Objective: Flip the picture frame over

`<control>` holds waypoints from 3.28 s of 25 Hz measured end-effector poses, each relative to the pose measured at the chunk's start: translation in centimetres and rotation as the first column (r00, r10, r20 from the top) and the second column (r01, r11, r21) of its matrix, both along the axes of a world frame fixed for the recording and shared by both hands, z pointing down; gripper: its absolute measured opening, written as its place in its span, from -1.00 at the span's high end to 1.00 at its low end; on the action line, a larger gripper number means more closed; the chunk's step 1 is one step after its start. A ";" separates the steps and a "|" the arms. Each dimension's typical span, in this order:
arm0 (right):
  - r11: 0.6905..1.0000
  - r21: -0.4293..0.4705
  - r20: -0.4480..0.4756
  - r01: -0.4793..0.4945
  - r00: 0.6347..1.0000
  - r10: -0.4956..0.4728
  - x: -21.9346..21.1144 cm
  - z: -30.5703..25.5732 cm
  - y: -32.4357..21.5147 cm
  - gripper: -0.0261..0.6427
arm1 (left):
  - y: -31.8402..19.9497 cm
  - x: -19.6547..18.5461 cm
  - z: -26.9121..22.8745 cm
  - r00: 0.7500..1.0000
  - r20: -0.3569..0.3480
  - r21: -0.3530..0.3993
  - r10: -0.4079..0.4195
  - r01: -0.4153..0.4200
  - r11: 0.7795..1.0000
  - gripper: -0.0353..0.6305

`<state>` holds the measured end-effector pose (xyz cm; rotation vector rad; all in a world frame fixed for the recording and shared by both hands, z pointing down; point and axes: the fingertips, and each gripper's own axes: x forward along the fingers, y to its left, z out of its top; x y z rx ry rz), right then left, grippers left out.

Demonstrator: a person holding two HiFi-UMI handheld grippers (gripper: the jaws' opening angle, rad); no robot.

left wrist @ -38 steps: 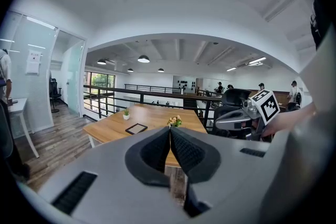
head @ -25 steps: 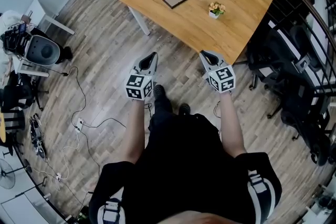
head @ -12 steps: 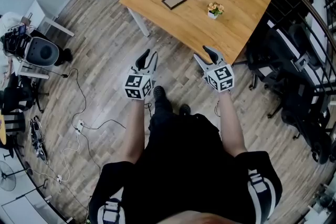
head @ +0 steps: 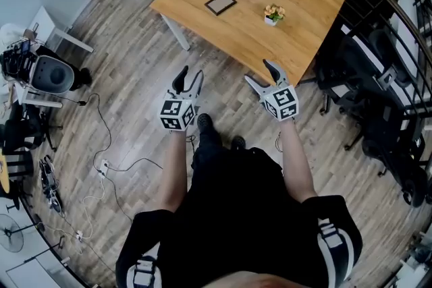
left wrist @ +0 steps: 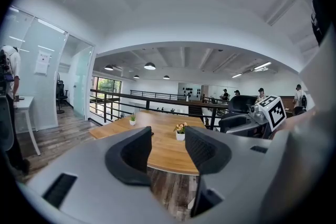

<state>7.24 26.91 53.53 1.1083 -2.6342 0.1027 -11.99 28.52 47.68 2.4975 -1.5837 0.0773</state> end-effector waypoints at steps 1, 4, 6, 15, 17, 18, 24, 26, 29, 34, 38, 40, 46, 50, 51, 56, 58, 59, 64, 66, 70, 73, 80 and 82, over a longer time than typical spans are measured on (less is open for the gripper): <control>1.000 -0.003 0.003 -0.005 1.000 0.005 0.0 0.0 -0.1 -0.10 | -0.1 0.0 0.0 1.000 0.001 -0.001 0.002 -0.002 1.000 0.30; 1.000 -0.017 0.012 -0.012 1.000 0.012 -0.1 0.1 -0.5 -0.10 | -0.4 -0.4 0.1 1.000 0.001 -0.007 0.006 -0.006 1.000 0.30; 0.999 -0.029 0.030 -0.020 0.999 0.021 -0.1 0.2 -0.6 -0.09 | -0.6 -0.7 0.2 1.000 -0.003 -0.009 0.007 -0.007 1.000 0.30; 0.995 -0.060 0.025 -0.083 0.996 0.084 -1.2 0.6 -3.2 -0.02 | -3.8 -2.8 1.0 0.999 -0.019 -0.039 0.038 -0.039 0.999 0.30; 0.993 -0.066 0.032 -0.100 0.994 0.103 -1.4 0.6 -4.2 0.00 | -5.0 -3.1 0.9 0.998 -0.015 -0.040 0.053 -0.054 0.998 0.30; 0.992 -0.068 0.035 -0.109 0.993 0.112 -1.6 0.6 -4.7 0.00 | -5.6 -3.3 0.9 0.998 -0.014 -0.040 0.060 -0.060 0.997 0.30; 0.985 -0.079 0.045 -0.153 0.987 0.157 -3.8 0.4 -7.9 0.00 | -9.4 -5.8 0.8 0.995 -0.022 -0.051 0.093 -0.094 0.994 0.30; 0.983 -0.082 0.045 -0.166 0.984 0.170 -4.9 0.5 -9.0 0.00 | -10.7 -6.8 1.0 0.994 -0.022 -0.060 0.104 -0.105 0.993 0.30; 0.979 -0.090 0.043 -0.185 0.981 0.189 -6.3 0.8 -10.5 0.00 | -12.6 -8.2 1.4 0.993 -0.021 -0.071 0.120 -0.122 0.990 0.30; 0.970 -0.098 0.038 -0.224 0.973 0.229 -7.8 1.4 -12.2 0.01 | -15.2 -9.9 1.6 0.988 -0.029 -0.076 0.152 -0.153 0.985 0.31; 0.960 -0.103 0.034 -0.261 0.963 0.266 -8.6 1.6 -13.1 0.01 | -16.6 -11.0 2.3 0.983 -0.034 -0.089 0.180 -0.182 0.979 0.31; 0.954 -0.104 0.036 -0.281 0.958 0.286 -8.8 1.7 -13.3 0.02 | -17.2 -11.3 2.6 0.980 -0.034 -0.094 0.198 -0.200 0.975 0.31; 0.944 -0.119 0.019 -0.308 0.950 0.313 -9.7 2.5 -14.2 0.03 | -18.8 -12.2 3.1 0.974 -0.035 -0.103 0.225 -0.228 0.968 0.31; 0.942 -0.122 0.026 -0.314 0.947 0.319 -10.2 2.8 -15.6 0.04 | -19.8 -13.0 3.5 0.974 -0.029 -0.110 0.223 -0.225 0.968 0.31; 0.942 -0.121 0.027 -0.313 0.948 0.319 -10.4 2.8 -16.1 0.04 | -20.2 -13.2 3.6 0.975 -0.029 -0.113 0.221 -0.223 0.968 0.31; 0.946 -0.120 0.028 -0.300 0.952 0.306 -11.1 2.9 -18.4 0.05 | -22.2 -13.8 3.8 0.978 -0.021 -0.118 0.209 -0.210 0.970 0.31; 0.947 -0.129 0.027 -0.294 0.954 0.300 -11.2 3.3 -19.5 0.05 | -23.2 -14.0 4.1 0.980 -0.021 -0.125 0.197 -0.198 0.972 0.31; 0.947 -0.133 0.028 -0.294 0.953 0.300 -11.1 3.4 -20.2 0.05 | -23.8 -14.1 4.2 0.981 -0.022 -0.129 0.193 -0.194 0.973 0.31; 0.946 -0.145 0.035 -0.290 0.954 0.298 -10.9 3.8 -24.3 0.06 | -27.1 -14.6 5.0 0.986 -0.024 -0.151 0.164 -0.166 0.975 0.31; 0.947 -0.156 0.035 -0.281 0.956 0.290 -10.6 4.3 -25.9 0.06 | -28.7 -14.2 5.4 0.988 -0.028 -0.164 0.155 -0.157 0.974 0.31; 0.948 -0.173 0.040 -0.266 0.960 0.277 -9.7 5.2 -29.3 0.06 | -31.9 -13.0 5.6 0.989 -0.018 -0.170 0.146 -0.147 0.974 0.31; 0.947 -0.176 0.052 -0.268 0.959 0.280 -8.7 5.1 -32.3 0.06 | -34.6 -11.9 5.5 0.989 -0.007 -0.168 0.148 -0.147 0.975 0.31; 0.946 -0.214 0.045 -0.245 0.964 0.260 -7.3 6.3 -37.0 0.06 | -39.2 -10.2 6.2 0.990 -0.028 -0.187 0.138 -0.140 0.972 0.31; 0.945 -0.224 0.042 -0.238 0.966 0.253 -6.9 6.7 -38.1 0.06 | -40.3 -9.6 6.6 0.990 -0.022 -0.197 0.138 -0.140 0.971 0.31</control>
